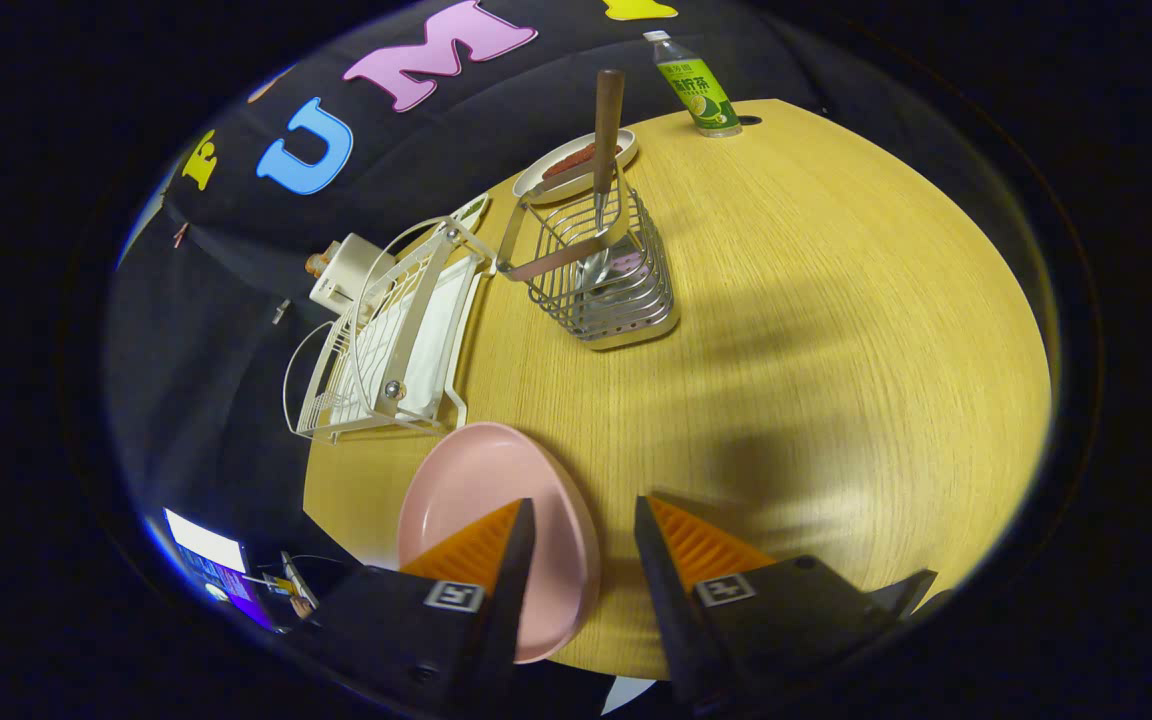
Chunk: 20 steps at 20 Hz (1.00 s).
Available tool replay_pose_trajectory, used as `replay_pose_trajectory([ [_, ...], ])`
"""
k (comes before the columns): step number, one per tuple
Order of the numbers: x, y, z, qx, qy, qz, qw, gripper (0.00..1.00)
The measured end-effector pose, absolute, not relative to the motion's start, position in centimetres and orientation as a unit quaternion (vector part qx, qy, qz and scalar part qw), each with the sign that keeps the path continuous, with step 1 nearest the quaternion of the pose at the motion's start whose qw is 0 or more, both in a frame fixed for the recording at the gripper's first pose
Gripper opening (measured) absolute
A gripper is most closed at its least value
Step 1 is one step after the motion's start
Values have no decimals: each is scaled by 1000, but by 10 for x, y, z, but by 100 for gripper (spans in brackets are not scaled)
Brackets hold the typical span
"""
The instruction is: Take the plate from the dish rack, then take the spoon from the basket and place it into the plate.
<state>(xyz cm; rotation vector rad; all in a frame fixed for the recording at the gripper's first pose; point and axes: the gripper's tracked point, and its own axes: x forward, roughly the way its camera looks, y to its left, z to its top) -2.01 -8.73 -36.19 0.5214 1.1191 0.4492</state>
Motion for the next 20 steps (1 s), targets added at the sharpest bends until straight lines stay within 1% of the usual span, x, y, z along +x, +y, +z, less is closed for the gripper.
replay_pose_trajectory([
  [2, -14, -94, -355, 243, 508, 204, 801, 98],
  [6, 21, -130, -323, 198, 429, 169, 865, 99],
  [9, 50, -144, -301, 177, 379, 155, 895, 99],
  [16, 129, -157, -268, 187, 297, 120, 929, 98],
  [20, 165, -155, -263, 173, 270, 112, 941, 99],
])
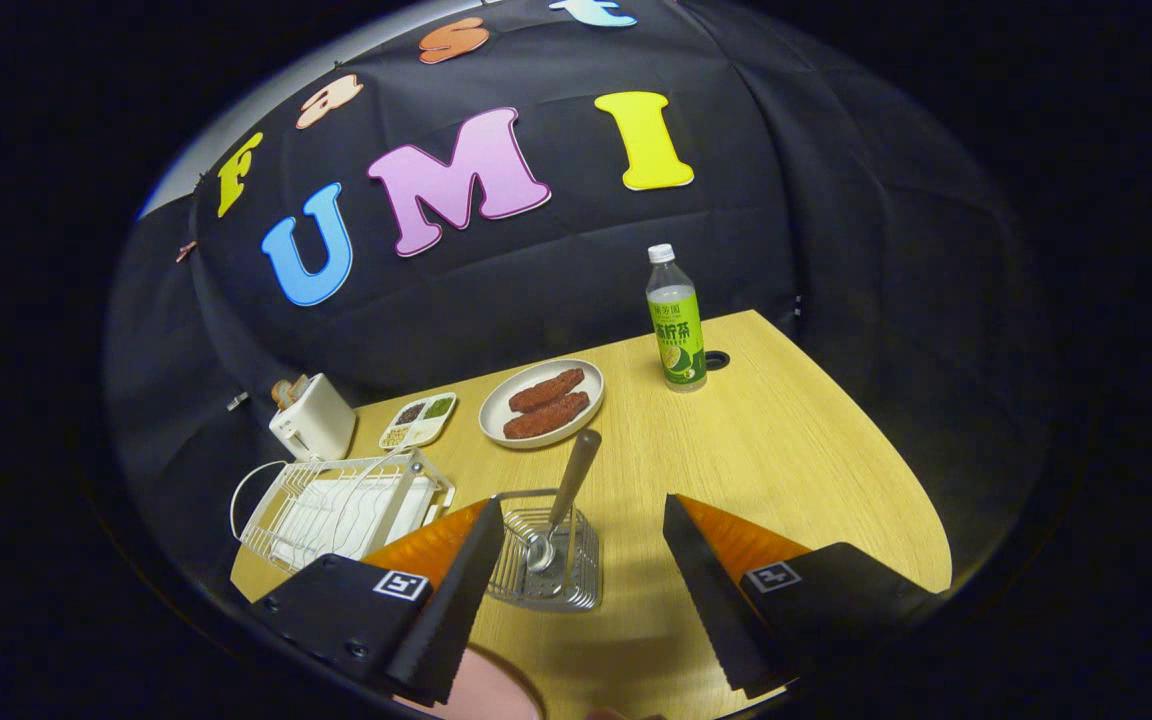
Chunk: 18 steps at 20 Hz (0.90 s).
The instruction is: Take the plate from the dish rack, then take the spoon from the basket and place it into the plate.
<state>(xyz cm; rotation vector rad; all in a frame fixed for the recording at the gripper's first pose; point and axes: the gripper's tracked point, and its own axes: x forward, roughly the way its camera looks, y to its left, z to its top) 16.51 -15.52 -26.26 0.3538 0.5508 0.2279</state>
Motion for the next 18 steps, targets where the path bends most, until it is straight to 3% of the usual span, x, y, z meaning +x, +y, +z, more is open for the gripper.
replay_pose_trajectory([
  [7, 215, -145, -274, 153, 251, 96, 951, 98],
  [13, 237, -129, -294, 144, 268, 99, 948, 87],
  [17, 245, -122, -297, 149, 274, 98, 945, 61],
  [18, 245, -121, -300, 145, 279, 97, 944, 51],
])
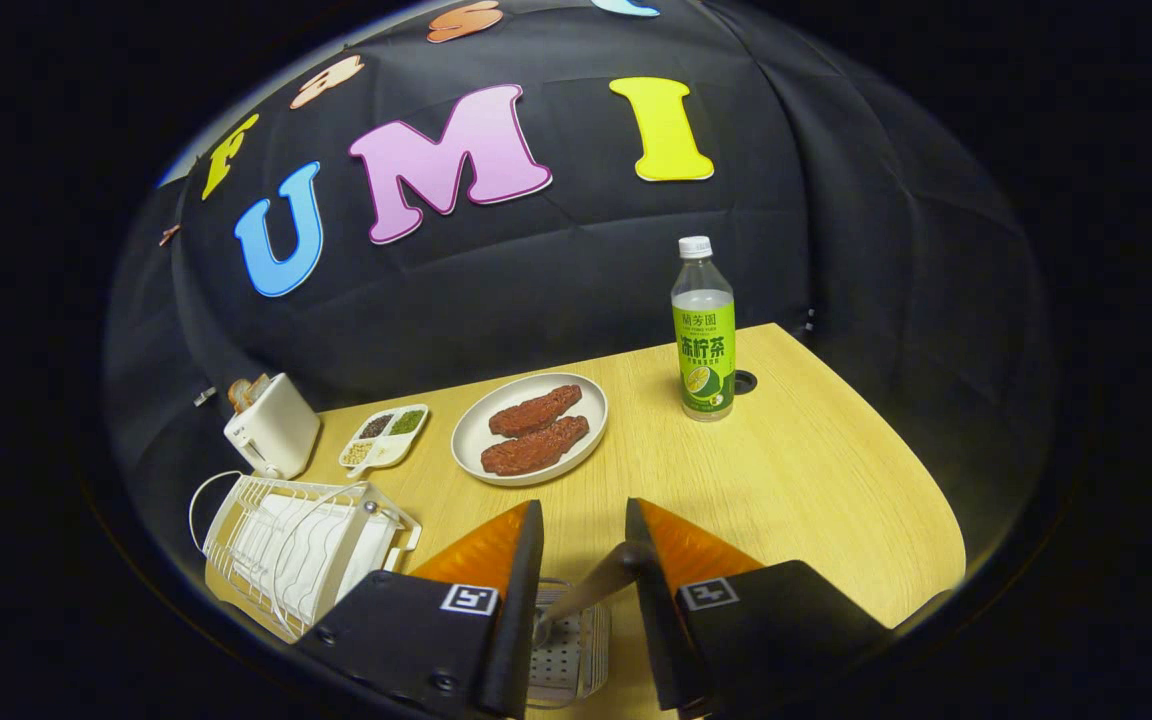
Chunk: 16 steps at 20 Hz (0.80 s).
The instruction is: Take the plate from the dish rack, then take the spoon from the basket and place it into the plate.
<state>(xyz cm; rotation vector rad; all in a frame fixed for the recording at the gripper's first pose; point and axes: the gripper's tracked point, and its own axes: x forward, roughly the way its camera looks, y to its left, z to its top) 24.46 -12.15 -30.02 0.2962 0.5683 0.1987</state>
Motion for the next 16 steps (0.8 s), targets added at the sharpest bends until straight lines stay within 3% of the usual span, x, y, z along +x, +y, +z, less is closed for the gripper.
replay_pose_trajectory([
  [1, 244, -121, -302, 143, 283, 96, 943, 49],
  [4, 240, -119, -300, 143, 289, 97, 941, 30],
  [7, 233, -110, -294, 166, 306, 103, 932, 27],
  [10, 235, -113, -281, 153, 302, 91, 936, 16],
  [16, 227, -99, -226, 105, 272, 109, 950, 15],
])
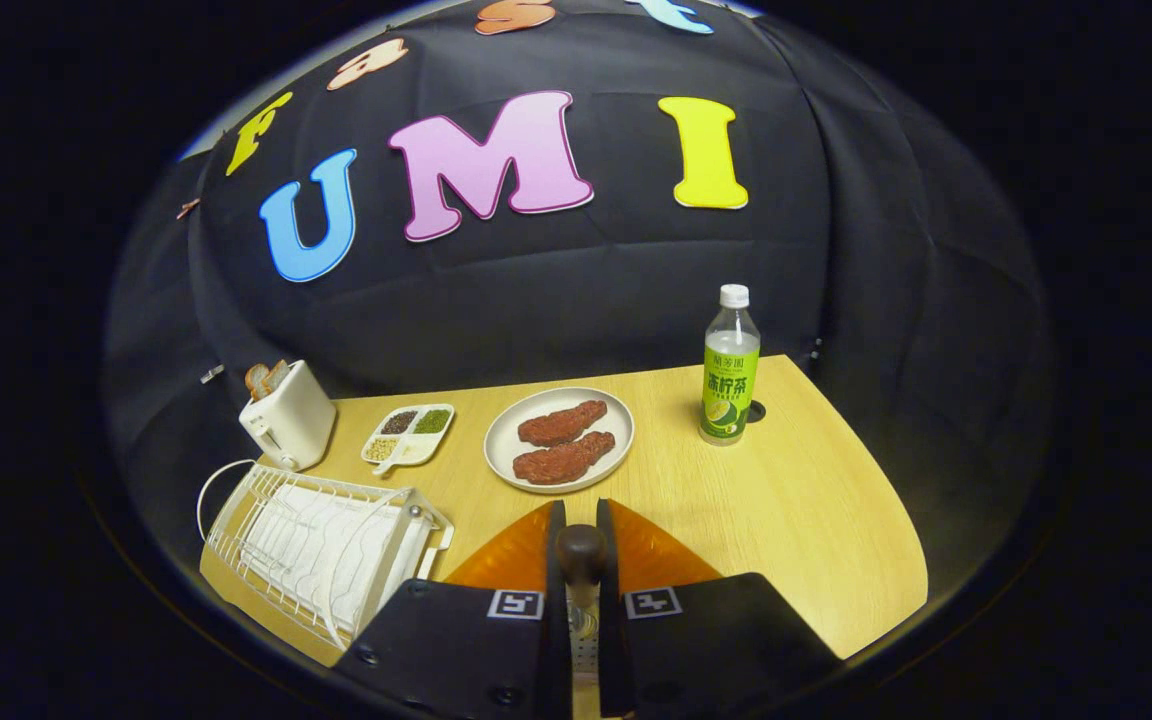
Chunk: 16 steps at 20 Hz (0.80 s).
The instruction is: Take the plate from the dish rack, then take the spoon from the basket and place it into the plate.
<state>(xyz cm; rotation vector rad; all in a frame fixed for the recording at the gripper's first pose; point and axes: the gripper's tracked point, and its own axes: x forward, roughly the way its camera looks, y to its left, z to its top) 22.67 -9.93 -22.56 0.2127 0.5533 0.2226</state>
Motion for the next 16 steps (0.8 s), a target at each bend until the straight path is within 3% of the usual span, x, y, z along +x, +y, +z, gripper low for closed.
replay_pose_trajectory([
  [10, 136, -91, -139, 149, 275, 59, 948, 14],
  [16, 51, -36, -173, 172, 302, 78, 934, 15],
])
